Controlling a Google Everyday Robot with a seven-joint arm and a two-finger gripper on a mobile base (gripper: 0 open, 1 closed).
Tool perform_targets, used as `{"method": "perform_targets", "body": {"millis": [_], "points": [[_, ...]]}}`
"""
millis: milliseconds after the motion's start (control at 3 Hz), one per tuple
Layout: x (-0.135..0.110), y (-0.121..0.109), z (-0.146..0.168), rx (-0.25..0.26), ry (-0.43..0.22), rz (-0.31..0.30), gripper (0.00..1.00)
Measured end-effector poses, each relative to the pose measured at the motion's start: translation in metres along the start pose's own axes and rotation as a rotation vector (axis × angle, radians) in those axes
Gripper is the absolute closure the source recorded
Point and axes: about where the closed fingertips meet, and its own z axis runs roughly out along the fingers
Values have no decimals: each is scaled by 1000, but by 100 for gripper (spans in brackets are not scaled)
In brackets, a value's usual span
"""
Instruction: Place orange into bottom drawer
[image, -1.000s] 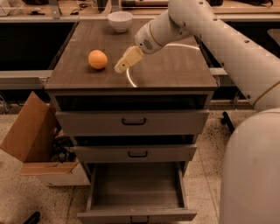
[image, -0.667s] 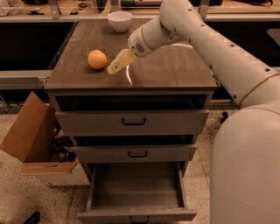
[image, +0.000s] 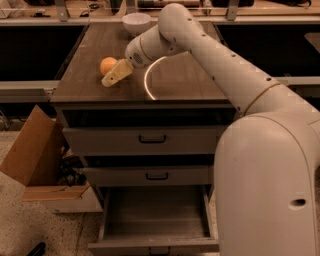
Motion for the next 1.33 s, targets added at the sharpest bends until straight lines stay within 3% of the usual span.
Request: {"method": "perform_targets", "body": {"millis": [333, 1000, 1333], "points": [[-2, 2, 7, -6, 1, 1, 1], [-9, 8, 20, -25, -4, -4, 45], [-21, 16, 19, -36, -30, -18, 76]]}}
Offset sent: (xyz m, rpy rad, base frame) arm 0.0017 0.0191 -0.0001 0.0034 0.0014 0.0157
